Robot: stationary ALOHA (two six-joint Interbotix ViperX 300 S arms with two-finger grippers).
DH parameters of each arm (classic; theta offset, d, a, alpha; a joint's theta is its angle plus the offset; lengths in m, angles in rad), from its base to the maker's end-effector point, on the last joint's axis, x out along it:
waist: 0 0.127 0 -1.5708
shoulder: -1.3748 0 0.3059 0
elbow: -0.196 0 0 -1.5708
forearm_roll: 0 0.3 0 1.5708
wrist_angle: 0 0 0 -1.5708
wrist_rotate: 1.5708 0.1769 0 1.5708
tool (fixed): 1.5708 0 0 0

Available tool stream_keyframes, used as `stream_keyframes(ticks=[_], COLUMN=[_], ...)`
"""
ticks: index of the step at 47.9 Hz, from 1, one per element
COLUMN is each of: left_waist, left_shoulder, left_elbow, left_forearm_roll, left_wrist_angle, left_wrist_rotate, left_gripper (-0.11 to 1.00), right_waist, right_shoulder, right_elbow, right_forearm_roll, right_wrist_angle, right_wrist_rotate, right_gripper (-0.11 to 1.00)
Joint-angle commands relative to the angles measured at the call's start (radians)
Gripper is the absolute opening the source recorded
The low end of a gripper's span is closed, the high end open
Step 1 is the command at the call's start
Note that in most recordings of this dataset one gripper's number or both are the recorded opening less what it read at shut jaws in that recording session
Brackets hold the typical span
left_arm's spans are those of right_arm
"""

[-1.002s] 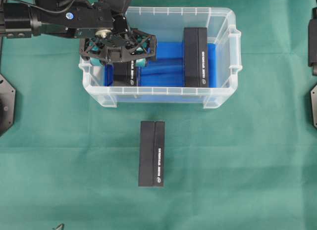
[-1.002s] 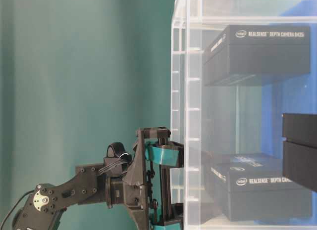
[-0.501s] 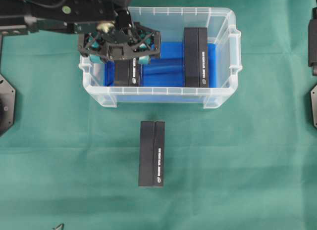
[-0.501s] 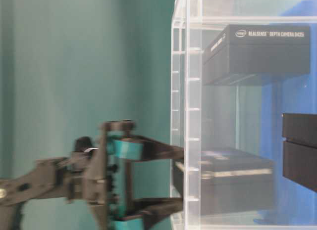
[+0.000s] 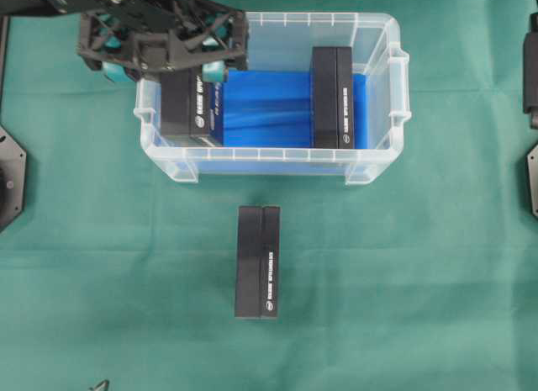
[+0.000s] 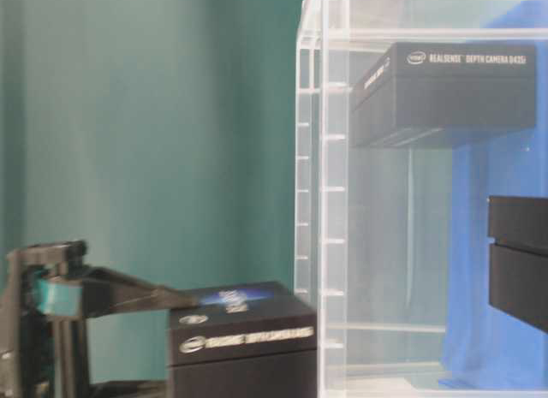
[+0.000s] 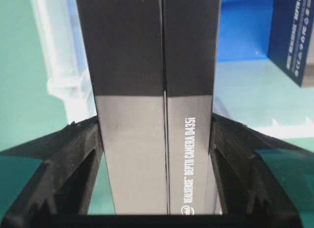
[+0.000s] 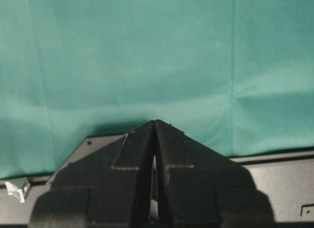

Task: Take the box out of the case with the left arm.
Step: 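Lift the left box up out of the case with left gripper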

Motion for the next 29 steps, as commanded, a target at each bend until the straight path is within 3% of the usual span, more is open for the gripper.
stream_keyframes(ticks=[1, 29], left_waist=[-0.005, -0.002], left_shoulder=[-0.035, -0.034], left_elbow=[-0.052, -0.083], left_forearm_roll=[-0.002, -0.002], left_wrist_angle=[0.018, 0.037], left_wrist_rotate=[0.000, -0.003], left_gripper=[0.60, 0.60], right_waist=[0.000, -0.002], right_shoulder=[-0.002, -0.002], right_elbow=[-0.011, -0.011], right_forearm_roll=[0.000, -0.003], right_wrist_angle=[-0.005, -0.009], right_wrist_rotate=[0.002, 0.002], right_gripper=[0.01, 0.01])
